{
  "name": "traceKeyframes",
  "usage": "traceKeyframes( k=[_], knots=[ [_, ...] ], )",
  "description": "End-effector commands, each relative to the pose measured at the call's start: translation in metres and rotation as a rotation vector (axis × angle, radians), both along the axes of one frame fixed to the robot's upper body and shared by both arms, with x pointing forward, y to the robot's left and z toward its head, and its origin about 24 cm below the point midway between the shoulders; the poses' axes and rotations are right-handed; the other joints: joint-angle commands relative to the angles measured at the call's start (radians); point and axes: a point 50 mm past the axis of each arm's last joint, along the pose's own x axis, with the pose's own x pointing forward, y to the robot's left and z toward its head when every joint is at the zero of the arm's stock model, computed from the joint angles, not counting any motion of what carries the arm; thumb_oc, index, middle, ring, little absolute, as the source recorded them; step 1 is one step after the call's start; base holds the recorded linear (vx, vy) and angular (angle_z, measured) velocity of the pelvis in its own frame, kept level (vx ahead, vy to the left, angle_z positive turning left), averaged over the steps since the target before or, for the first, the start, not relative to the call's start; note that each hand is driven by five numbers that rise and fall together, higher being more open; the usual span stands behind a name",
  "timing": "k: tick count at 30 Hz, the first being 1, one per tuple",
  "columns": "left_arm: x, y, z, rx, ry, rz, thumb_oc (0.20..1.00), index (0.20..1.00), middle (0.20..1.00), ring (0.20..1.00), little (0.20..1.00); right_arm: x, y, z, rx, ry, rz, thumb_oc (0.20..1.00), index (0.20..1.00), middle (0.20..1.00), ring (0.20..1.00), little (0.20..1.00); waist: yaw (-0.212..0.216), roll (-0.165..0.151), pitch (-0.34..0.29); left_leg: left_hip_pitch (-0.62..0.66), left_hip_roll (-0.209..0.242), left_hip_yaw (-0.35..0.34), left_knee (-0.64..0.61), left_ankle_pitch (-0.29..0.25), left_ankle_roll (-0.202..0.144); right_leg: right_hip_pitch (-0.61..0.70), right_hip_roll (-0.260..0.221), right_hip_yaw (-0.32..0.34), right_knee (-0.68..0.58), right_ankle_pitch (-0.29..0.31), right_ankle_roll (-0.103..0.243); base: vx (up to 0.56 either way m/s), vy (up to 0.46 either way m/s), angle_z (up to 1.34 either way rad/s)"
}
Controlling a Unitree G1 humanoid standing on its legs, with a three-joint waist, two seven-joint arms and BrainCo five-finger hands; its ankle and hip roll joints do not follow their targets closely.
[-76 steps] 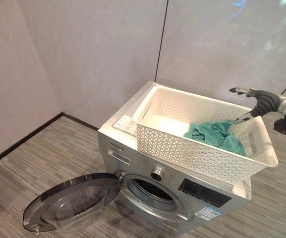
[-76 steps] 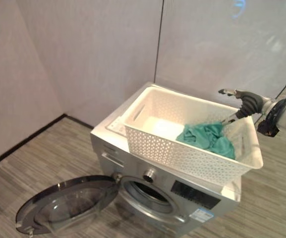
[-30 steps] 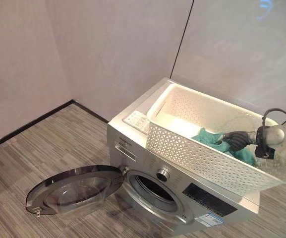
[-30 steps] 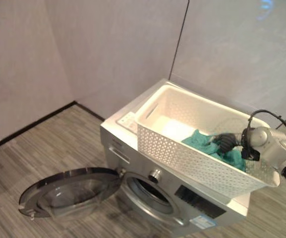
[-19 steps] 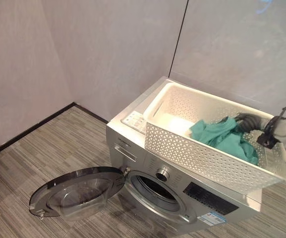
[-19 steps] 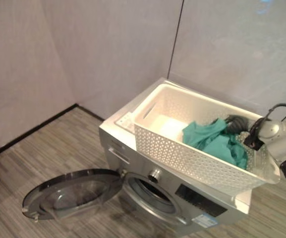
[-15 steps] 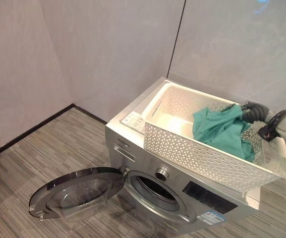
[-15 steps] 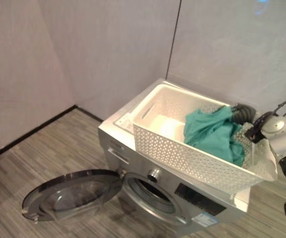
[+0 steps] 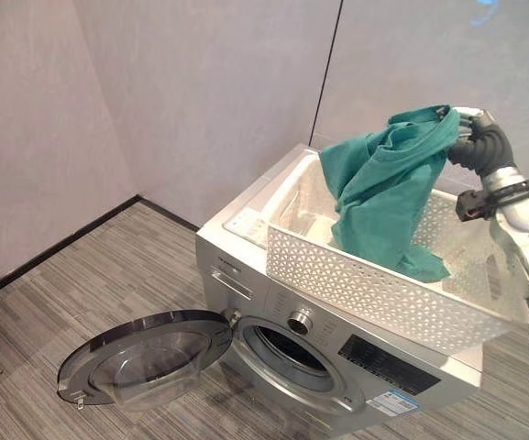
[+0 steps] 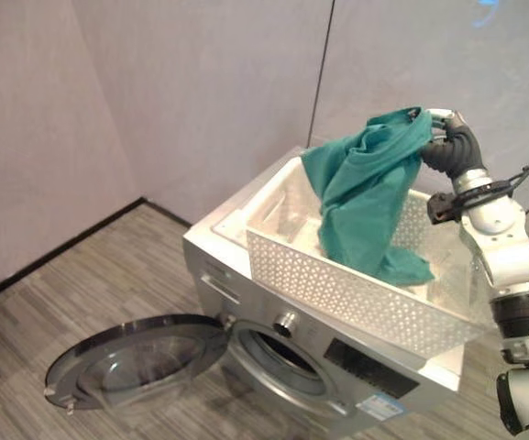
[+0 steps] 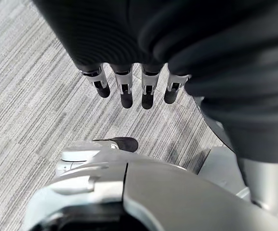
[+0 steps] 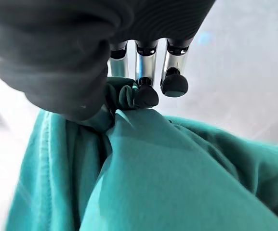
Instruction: Grab the laundry basket,head to the washer,open it,put in the laundry and shut it.
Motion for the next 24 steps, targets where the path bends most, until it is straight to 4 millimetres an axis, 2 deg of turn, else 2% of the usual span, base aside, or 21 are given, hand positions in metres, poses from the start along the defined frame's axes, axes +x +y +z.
traceKeyframes(
  k=[1, 8, 24],
  knots=[
    [-0.012, -0.014, -0.005, 0.002, 0.094, -0.061, 1.000, 1.000, 1.000, 1.000, 1.000, -0.013, -0.005, 0.044, -0.004, -0.249, -0.068, 0.200, 0.200, 0.200, 0.200, 0.200, 0.025, -0.007, -0.030, 0.035, -0.050, 0.045, 0.010, -0.081, 0.058, -0.001, -0.006, 0.024, 0.044, -0.080, 0.015, -0.01, 0.038, -0.03],
    [-0.009, -0.012, -0.004, 0.011, 0.080, -0.062, 1.000, 1.000, 1.000, 1.000, 1.000, -0.013, -0.004, 0.048, 0.010, -0.270, -0.069, 0.200, 0.200, 0.200, 0.200, 0.200, 0.026, -0.008, -0.032, 0.040, -0.057, 0.048, 0.012, -0.086, 0.065, -0.002, -0.014, 0.029, 0.050, -0.078, 0.019, 0.00, 0.004, 0.00],
    [-0.008, -0.010, -0.003, 0.025, 0.085, -0.091, 1.000, 1.000, 1.000, 1.000, 1.000, -0.005, 0.000, 0.037, -0.005, -0.218, -0.073, 0.200, 0.200, 0.200, 0.200, 0.200, 0.026, -0.020, -0.028, 0.050, -0.074, 0.055, 0.017, -0.099, 0.080, -0.006, -0.032, 0.043, 0.062, -0.067, 0.028, 0.00, 0.007, -0.03]
  ],
)
